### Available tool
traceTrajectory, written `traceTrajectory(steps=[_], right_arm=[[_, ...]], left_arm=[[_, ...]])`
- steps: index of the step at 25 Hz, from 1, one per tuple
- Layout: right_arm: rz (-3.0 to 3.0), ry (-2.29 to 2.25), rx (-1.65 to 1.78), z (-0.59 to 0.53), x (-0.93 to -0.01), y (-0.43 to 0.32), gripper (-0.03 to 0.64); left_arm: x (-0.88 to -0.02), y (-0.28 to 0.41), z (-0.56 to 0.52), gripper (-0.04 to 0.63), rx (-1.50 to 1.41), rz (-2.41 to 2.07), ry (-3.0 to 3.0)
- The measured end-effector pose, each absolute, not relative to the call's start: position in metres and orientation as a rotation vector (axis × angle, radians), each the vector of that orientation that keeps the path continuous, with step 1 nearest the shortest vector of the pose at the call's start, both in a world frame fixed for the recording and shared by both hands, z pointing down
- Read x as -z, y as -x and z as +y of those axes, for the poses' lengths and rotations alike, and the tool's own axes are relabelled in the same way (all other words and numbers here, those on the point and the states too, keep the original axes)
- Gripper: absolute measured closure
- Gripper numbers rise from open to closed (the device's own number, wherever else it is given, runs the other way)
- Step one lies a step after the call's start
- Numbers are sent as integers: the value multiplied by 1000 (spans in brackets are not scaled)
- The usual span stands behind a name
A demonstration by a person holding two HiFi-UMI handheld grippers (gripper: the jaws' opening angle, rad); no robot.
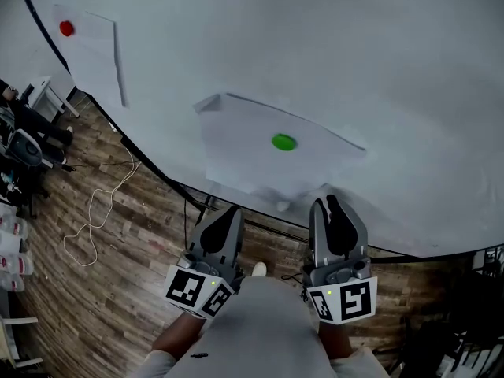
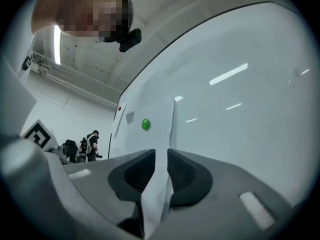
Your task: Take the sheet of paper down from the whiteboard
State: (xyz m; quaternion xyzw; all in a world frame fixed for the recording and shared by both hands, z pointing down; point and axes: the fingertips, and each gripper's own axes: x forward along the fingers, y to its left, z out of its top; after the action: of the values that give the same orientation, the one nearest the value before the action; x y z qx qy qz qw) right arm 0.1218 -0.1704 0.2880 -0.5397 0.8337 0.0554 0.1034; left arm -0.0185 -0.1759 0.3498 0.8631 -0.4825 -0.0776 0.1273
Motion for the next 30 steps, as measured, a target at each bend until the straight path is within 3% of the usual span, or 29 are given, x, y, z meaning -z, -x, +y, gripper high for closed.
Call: traceTrajectory(steps=[22, 26, 30], right_arm=[[2460, 1643, -107, -198, -264, -123, 543], [2448, 1662, -106, -201, -263, -126, 603], [2439, 1651, -98, -202, -262, -127, 606]], left_arm=[[-337, 21, -171, 589, 279, -1433, -2519], [-333, 18, -172, 589, 280, -1431, -2531], [-329, 13, -176, 589, 275, -1422, -2546]])
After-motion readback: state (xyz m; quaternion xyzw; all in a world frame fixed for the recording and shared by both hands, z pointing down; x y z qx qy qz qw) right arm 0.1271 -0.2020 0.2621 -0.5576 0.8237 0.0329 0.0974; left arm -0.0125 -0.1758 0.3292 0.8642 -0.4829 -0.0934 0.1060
